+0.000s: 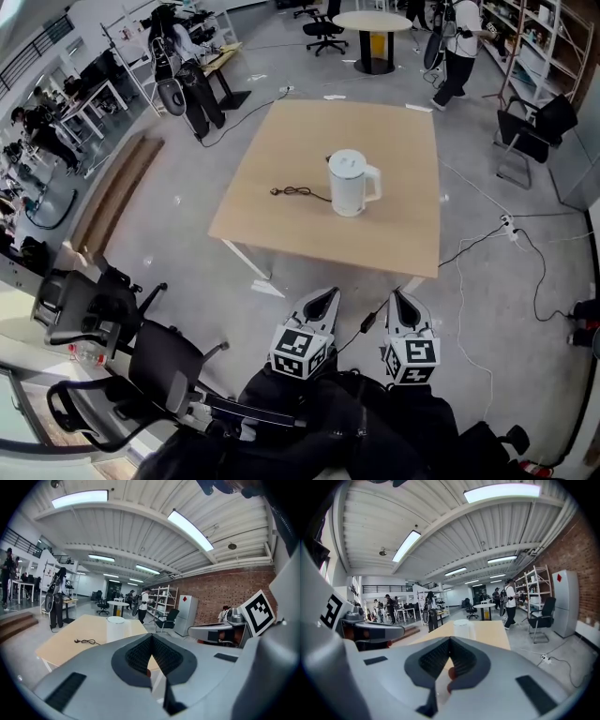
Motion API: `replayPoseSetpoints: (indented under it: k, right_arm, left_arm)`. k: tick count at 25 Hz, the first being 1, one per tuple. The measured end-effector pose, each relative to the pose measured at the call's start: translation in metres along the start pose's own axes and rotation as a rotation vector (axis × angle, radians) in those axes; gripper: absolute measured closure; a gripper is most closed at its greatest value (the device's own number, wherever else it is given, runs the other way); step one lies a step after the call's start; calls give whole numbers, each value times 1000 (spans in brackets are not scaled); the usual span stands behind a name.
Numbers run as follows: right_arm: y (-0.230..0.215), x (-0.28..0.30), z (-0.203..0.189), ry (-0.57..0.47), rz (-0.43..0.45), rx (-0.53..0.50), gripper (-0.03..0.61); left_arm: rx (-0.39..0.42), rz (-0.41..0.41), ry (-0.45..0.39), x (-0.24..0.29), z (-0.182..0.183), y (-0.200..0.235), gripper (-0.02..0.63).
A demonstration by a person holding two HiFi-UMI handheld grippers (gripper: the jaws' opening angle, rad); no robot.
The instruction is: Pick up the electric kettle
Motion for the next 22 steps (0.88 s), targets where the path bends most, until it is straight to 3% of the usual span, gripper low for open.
replayPoseSetpoints:
  k: [12,19,22]
  right_arm:
    - [-17,106,43,-18,-34,-32,575]
    - [-17,174,61,7,-57,-31,575]
    - [-17,201,66,15,-74,-31,575]
  left_arm:
    - [29,-77,-15,85,41,71,614]
    - [12,-60,6,121,59,135,614]
    - [16,-100,-2,134,64,155,614]
Point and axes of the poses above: the fingertips, and each gripper's own axes: x forward along the fingers, y to its left, z out of its top, the point moved 2 cm from there along -x, backward along the fingers
